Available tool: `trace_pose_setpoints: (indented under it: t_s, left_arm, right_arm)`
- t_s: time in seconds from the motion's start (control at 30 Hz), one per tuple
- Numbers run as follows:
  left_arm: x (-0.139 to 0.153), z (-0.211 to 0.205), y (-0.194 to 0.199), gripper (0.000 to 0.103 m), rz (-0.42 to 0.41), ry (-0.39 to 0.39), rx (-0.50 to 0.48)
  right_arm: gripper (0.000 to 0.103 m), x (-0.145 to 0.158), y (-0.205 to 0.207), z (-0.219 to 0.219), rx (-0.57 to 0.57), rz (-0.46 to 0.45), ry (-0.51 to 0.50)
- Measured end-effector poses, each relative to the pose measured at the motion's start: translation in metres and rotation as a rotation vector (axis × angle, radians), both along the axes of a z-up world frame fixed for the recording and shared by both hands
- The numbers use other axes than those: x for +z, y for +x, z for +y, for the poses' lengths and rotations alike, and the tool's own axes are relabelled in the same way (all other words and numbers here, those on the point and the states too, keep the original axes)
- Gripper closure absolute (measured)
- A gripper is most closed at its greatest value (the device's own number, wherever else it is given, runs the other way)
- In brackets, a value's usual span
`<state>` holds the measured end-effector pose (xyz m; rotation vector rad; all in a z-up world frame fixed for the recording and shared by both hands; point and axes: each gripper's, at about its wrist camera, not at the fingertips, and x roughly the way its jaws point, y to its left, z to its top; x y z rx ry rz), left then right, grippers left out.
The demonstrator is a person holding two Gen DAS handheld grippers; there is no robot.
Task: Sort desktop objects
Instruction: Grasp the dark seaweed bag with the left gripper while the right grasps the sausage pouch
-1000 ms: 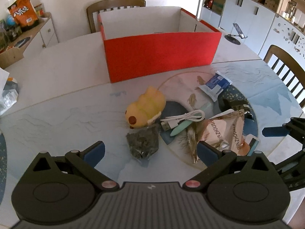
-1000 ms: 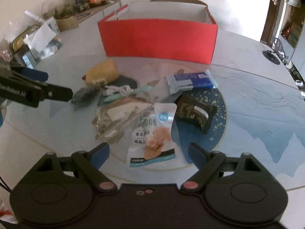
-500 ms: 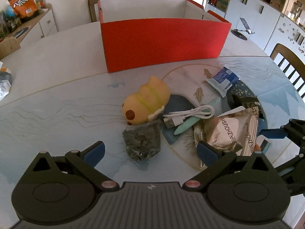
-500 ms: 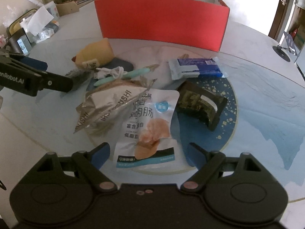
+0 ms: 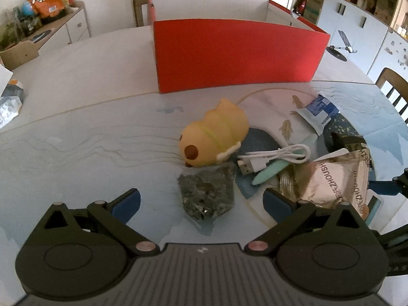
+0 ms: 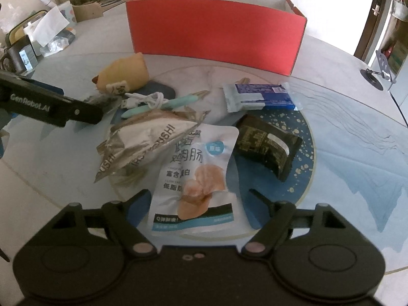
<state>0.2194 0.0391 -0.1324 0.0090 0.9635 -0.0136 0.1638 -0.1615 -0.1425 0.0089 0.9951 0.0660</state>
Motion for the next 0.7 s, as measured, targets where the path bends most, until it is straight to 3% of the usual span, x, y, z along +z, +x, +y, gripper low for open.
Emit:
trace_pose_setpoints:
  t_s: [0.1,0.33,0.47,0.7]
  left_arm:
    - [-0.0048,0.0000,0.0026,0.009,0.007,0.009,-0.001]
    - [-0.0086,0.0007,0.0052,0.038,0.009,0.030,0.008]
    - [-0.0081,-0.0009,0.0059,0.044,0.009,0.038,0.003]
    - [-0.0066,-0.0046,0.0061,0.060,0.007,0.050,-0.029]
  right_arm:
    - [0.022,-0.0003,0.0000,0.0001,-0.001,0.001,0.000]
    - [0.025,-0.0001,-0.0006,0.0000,-0.004,-0.002,0.000]
    - [0.034,0.0015,-0.0008,-0.0017,-0.005,-0.006,0.000]
    - [0.036,0.0015,-0.0011,-0.0027,-0.004,-0.004,0.001]
